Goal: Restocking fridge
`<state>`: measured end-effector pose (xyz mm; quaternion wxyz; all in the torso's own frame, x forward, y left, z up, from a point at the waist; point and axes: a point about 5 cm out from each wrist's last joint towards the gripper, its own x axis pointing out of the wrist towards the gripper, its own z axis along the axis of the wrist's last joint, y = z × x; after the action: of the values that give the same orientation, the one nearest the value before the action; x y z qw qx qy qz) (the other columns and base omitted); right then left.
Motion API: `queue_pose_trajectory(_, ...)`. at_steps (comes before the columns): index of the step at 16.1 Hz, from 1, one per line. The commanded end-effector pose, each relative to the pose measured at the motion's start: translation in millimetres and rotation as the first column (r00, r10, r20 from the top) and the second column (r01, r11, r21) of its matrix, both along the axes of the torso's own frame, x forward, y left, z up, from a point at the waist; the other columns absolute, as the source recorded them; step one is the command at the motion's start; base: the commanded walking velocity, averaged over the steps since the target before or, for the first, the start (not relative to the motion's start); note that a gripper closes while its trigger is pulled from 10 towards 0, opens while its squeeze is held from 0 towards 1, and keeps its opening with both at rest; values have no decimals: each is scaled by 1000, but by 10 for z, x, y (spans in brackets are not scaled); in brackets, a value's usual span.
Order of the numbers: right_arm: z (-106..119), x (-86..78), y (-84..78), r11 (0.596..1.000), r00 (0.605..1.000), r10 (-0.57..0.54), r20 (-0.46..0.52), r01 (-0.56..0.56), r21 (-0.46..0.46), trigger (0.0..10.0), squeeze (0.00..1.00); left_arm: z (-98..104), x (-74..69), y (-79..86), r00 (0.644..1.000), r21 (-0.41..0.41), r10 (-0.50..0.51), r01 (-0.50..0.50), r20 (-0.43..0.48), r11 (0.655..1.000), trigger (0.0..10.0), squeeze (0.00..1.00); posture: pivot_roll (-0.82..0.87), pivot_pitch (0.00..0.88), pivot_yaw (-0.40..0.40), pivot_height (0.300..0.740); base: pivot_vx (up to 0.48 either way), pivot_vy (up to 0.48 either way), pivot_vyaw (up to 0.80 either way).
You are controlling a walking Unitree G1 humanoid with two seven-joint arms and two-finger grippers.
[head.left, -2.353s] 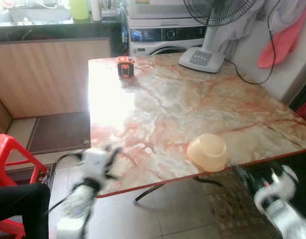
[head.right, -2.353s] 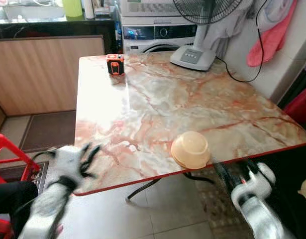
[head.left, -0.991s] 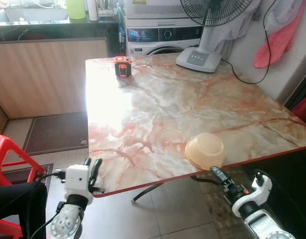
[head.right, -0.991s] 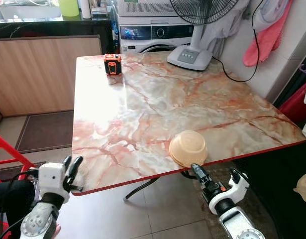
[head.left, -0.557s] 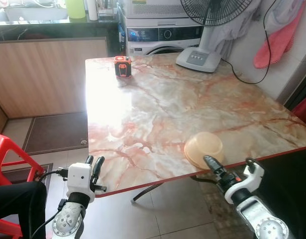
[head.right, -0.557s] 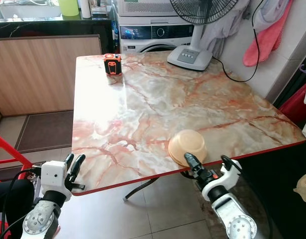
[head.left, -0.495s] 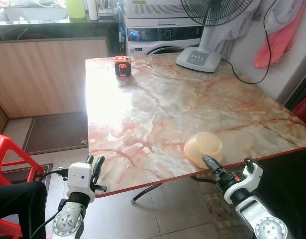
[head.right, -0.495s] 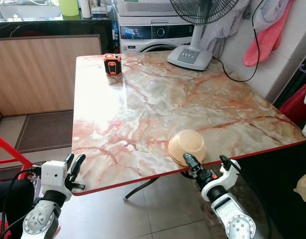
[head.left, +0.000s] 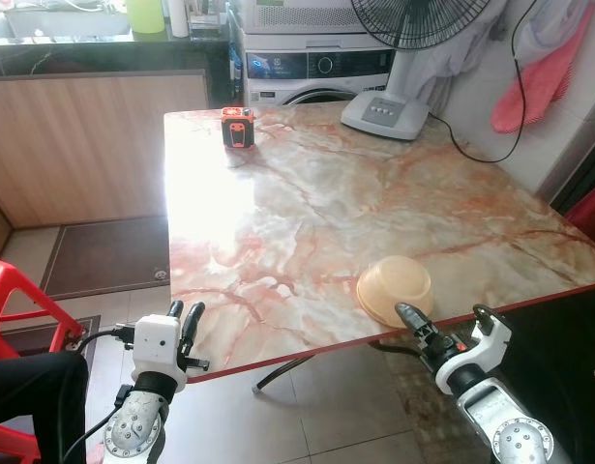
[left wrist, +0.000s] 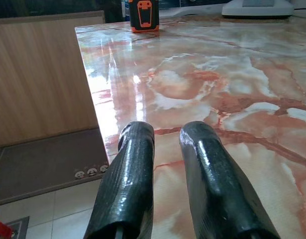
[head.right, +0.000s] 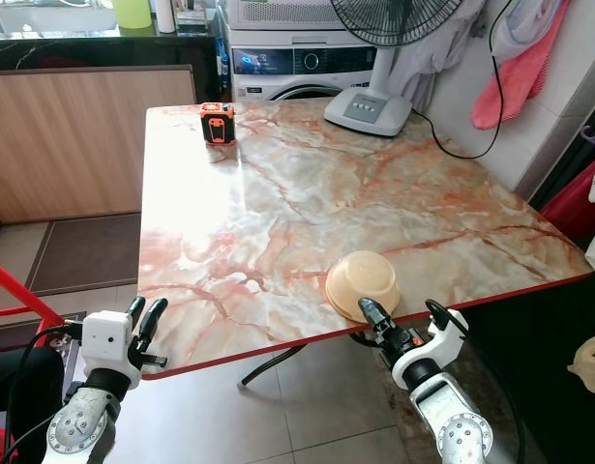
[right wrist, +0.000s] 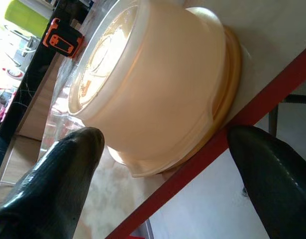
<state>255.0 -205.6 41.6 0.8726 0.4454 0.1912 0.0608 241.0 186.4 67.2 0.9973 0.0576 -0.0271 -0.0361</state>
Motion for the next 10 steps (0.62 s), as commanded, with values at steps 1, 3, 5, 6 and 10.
queue_pose_trajectory(1,-11,4,-47,1000,1000,-18,-13,18,-22,10000,0,-9,22,-21,1000,5,-2,2,-12,1000,10000,0,-51,0,-92,740,0,0,0)
queue_pose_trajectory(3,-29,9,-64,999,999,-37,-23,37,-19,2941,0,-9,22,-20,1000,5,0,0,-14,1000,10000,0,-51,0,-92,740,0,0,0)
queue_pose_trajectory(5,-33,16,-73,999,999,-43,-25,43,-20,0,0,-9,23,-22,1000,5,1,-1,-15,1000,10000,0,-50,0,-92,740,0,0,0)
queue_pose_trajectory(6,-30,19,-72,999,999,-42,-24,42,-20,0,0,-8,24,-23,1000,5,2,-2,-15,1000,10000,0,-50,0,-92,740,0,0,0)
queue_pose_trajectory(10,-26,29,-74,999,999,-43,-24,42,-24,0,0,-12,26,-29,1000,4,3,-3,-18,1000,10000,0,-51,0,-94,740,0,0,0)
